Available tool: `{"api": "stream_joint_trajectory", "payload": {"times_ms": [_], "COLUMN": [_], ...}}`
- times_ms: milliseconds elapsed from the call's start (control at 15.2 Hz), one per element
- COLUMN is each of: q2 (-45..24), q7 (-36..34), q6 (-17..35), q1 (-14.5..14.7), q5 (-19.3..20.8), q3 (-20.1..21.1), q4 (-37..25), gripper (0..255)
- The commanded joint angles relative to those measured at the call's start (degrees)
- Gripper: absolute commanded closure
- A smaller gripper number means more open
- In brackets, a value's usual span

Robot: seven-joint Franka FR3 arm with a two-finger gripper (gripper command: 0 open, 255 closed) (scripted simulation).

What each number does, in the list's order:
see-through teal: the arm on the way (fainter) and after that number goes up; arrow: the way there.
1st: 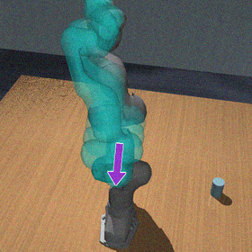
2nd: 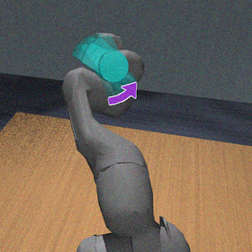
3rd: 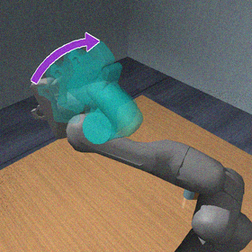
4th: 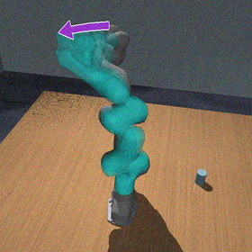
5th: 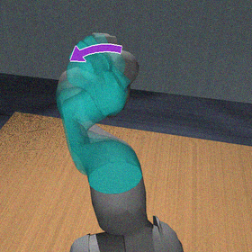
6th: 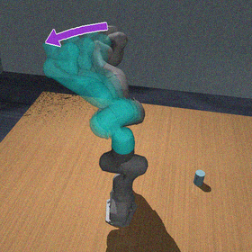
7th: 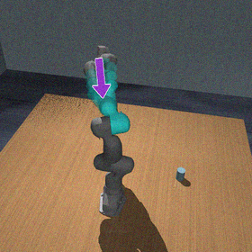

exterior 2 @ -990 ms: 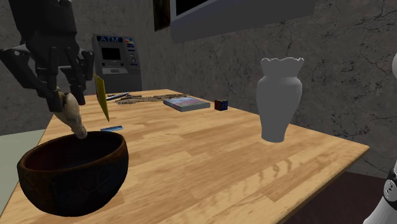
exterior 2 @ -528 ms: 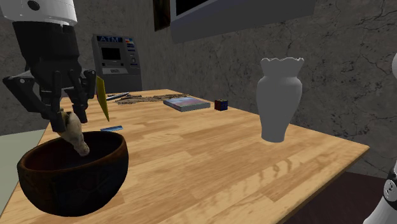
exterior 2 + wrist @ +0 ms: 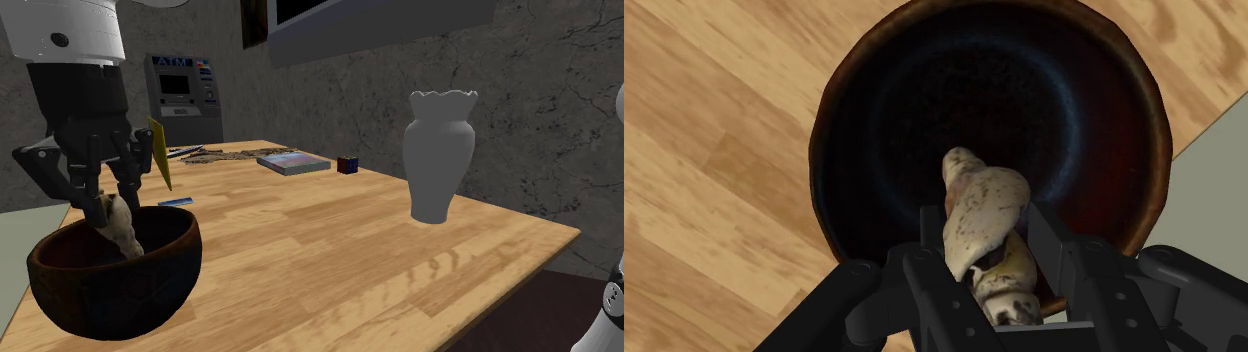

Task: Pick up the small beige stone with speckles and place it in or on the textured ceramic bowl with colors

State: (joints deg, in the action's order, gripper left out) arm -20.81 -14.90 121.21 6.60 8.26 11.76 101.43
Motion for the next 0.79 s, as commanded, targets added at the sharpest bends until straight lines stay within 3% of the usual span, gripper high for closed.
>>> {"api": "stream_joint_trajectory", "payload": {"times_ms": [0, 198, 264, 594, 726], "q2": [0.0, 0.0, 0.0, 0.0, 1.5], "q7": [0.0, 0.0, 0.0, 0.0, 0.3], "q6": [0.0, 0.0, 0.0, 0.0, -3.2], "q1": [0.0, 0.0, 0.0, 0.0, 0.0], "q5": [0.0, 0.0, 0.0, 0.0, -0.5], "q3": [0.0, 0.0, 0.0, 0.0, 0.2], "q4": [0.0, 0.0, 0.0, 0.0, -1.8], "gripper": [255, 255, 0, 0, 0]}}
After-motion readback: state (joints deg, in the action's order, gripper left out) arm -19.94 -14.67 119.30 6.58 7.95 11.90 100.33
